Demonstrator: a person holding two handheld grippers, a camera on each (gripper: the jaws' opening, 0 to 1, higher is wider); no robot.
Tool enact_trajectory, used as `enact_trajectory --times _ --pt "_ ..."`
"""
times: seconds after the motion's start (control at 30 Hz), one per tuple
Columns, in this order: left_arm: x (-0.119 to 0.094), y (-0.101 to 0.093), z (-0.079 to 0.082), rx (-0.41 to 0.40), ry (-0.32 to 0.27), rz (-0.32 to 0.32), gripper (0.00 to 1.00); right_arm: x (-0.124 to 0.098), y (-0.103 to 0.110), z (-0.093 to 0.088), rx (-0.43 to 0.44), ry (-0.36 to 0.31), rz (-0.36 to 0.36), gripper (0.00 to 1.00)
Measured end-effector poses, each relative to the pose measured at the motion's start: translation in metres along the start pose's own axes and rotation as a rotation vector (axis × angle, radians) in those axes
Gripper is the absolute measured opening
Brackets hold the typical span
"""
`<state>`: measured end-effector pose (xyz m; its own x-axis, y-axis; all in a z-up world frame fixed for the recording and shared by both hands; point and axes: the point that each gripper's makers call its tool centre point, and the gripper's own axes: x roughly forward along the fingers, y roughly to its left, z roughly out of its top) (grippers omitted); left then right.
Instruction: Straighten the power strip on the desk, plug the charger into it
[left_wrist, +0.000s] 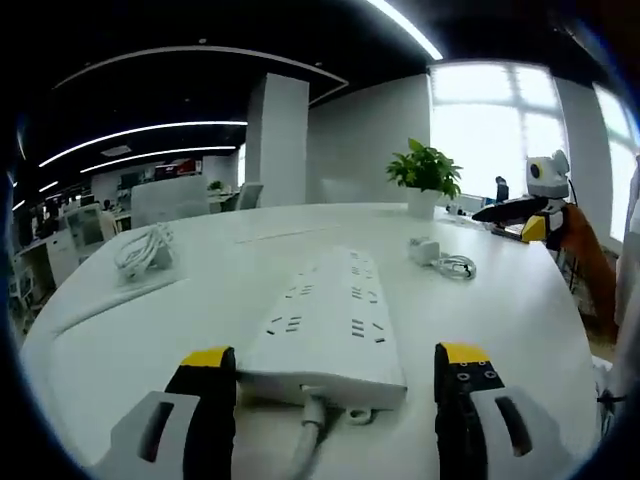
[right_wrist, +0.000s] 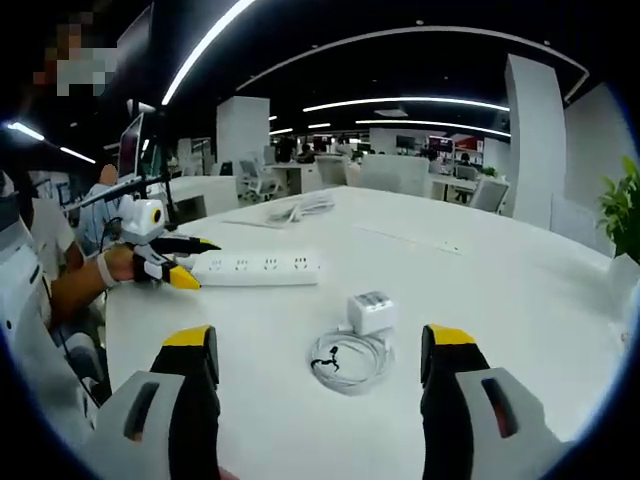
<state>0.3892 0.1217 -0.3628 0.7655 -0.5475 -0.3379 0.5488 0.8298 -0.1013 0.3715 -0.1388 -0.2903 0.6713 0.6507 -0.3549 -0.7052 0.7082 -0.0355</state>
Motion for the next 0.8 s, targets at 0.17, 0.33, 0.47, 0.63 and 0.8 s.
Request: enact_trajectory --times 0.17,0.33,0.47,0.63,0.8 --pt "0.001 0.002 0.001 -0.006 -0.005 0.012 0.75 0.006 0.003 0.004 -0.019 -0.002 0.019 0.82" --pt "0.000 0.005 0.001 -0.010 -0.013 0.013 0.72 0.011 0.005 0.009 -0.076 0.008 0.038 0.82" --pt "0.000 0.005 0.000 0.011 -0.008 0.009 0.72 0.020 0.014 0.015 -0.173 0.029 0.105 0.75" --pt "0.000 0.005 -0.004 0.022 0.009 0.013 0.72 0.037 0.020 0.030 -0.240 0.024 0.149 0.76" --pt "-0.001 0.004 -0.004 0.034 0.008 0.018 0.71 0.047 0.026 0.051 -0.325 -0.014 0.175 0.76"
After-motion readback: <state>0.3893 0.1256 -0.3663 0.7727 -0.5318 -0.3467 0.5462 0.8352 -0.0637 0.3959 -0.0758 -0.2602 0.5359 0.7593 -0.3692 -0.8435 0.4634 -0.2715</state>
